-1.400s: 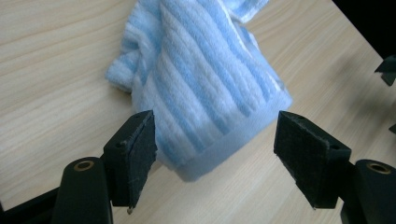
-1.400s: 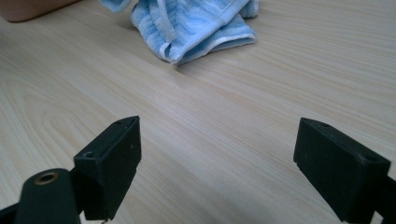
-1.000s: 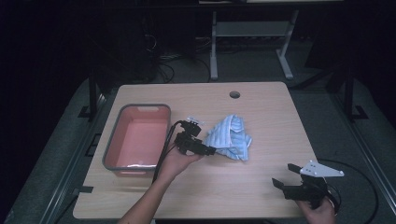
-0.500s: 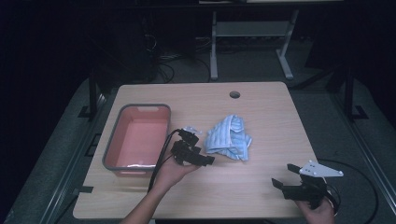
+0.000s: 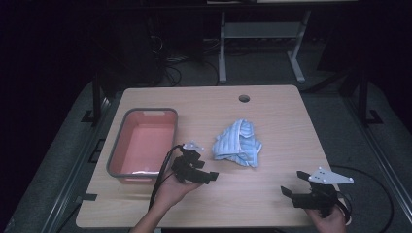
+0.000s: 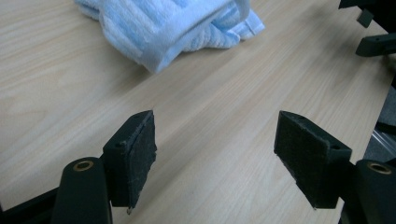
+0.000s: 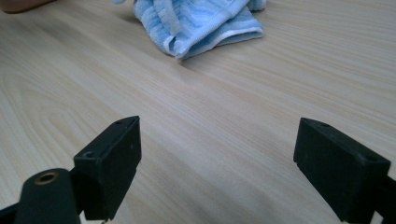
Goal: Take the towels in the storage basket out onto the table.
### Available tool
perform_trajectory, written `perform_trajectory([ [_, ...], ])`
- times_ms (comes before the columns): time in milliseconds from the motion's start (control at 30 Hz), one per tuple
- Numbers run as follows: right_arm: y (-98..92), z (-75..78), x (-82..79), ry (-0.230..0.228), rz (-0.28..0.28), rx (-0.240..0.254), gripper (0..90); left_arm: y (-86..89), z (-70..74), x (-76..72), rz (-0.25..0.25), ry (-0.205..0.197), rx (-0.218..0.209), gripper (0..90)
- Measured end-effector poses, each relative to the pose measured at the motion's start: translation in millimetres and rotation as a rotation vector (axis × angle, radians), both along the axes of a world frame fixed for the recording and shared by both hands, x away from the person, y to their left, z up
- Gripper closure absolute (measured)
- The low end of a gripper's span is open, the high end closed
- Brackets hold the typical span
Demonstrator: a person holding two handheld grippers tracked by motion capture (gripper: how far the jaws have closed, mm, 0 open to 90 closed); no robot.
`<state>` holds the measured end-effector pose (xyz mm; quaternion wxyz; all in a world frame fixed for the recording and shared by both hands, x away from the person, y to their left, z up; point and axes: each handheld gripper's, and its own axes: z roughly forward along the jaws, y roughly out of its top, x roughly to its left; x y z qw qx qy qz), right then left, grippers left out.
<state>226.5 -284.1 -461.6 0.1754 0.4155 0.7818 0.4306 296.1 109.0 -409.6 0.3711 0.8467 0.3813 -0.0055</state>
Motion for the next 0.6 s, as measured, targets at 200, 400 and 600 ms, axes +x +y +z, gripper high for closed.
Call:
perform_trajectory([
  [200, 0.4, -0.7, 0.0, -0.004, 0.001, -0.004, 14.5, 5.9, -6.5, -7.9, 0.0, 0.005, 0.011, 28.6],
  [400, 1.6, -0.9, -0.1, -0.003, 0.004, -0.01, 14.4, 14.3, -9.4, -14.8, 0.009, 0.001, 0.001, 28.5],
  [600, 3.0, -1.1, -0.1, -0.002, 0.005, -0.013, 14.5, 20.2, -11.5, -21.4, 0.015, -0.002, -0.003, 28.4],
])
